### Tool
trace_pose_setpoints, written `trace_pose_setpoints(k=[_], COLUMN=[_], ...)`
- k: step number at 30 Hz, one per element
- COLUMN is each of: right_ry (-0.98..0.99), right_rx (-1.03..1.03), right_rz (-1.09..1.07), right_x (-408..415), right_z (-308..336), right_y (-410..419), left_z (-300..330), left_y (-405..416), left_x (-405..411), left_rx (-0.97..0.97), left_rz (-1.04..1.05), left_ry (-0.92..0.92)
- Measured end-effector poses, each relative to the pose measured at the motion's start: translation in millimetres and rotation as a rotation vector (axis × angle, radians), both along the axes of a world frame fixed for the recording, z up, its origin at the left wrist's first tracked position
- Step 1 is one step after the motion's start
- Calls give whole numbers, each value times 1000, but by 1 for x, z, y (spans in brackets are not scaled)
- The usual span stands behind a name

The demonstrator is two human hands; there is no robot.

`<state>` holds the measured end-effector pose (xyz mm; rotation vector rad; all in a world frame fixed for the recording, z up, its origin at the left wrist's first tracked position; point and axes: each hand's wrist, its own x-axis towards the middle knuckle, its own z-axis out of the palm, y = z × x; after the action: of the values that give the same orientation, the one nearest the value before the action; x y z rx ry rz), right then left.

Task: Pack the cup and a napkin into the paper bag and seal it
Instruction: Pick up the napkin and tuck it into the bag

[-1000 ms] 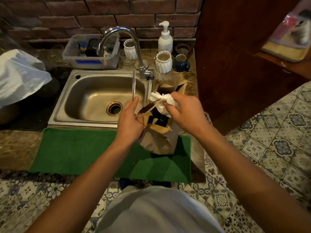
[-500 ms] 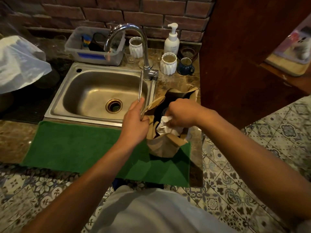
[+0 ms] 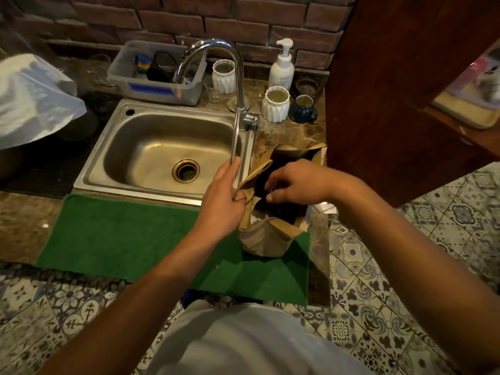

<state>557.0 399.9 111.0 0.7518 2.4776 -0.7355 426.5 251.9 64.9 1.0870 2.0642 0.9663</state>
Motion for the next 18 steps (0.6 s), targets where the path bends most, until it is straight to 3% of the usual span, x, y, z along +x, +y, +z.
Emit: trace_pose_setpoints(k=[4, 7, 13, 18], right_ry=[427, 741, 654, 763], right_rx=[-69, -233, -251, -327], right_rz=[-417, -700, -684, -762], right_x=[18, 13, -21, -25], right_z=[24, 28, 10, 9], right_y=[14, 12, 6, 3], left_z=[-5, -12, -16, -17], left_y=[1, -2, -4, -8], left_x=[0, 4, 11, 9], left_rx=[20, 61, 129, 161], left_rz=[-86, -143, -240, -247], left_ry=[48, 114, 317, 394])
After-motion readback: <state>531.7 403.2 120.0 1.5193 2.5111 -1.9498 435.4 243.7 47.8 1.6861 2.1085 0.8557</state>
